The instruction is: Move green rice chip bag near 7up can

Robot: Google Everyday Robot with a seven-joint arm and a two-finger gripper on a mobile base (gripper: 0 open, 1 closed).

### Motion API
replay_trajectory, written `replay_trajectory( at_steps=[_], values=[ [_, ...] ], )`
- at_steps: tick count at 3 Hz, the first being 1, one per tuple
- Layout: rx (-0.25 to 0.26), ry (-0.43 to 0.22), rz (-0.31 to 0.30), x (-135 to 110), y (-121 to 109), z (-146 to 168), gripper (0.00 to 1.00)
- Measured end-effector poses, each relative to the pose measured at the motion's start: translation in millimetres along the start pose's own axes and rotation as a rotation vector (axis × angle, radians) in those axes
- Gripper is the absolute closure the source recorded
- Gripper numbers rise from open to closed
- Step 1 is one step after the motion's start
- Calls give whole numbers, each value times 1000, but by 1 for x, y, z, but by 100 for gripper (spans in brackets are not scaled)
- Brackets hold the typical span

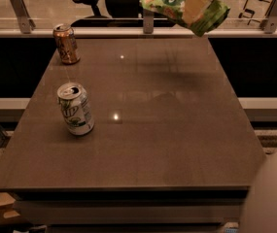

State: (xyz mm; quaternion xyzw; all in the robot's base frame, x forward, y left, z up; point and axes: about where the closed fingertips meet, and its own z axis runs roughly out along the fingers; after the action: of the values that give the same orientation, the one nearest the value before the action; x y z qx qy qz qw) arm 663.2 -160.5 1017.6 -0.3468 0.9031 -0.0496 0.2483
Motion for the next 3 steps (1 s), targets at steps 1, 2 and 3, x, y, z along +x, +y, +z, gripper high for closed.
replay_trajectory(
  at_steps=[1,2,3],
  values=[
    [-5,-35,10,21,23,-23,100],
    [-2,-57,19,44,42,-47,100],
    [-1,-70,-7,59,56,-78,100]
  ],
)
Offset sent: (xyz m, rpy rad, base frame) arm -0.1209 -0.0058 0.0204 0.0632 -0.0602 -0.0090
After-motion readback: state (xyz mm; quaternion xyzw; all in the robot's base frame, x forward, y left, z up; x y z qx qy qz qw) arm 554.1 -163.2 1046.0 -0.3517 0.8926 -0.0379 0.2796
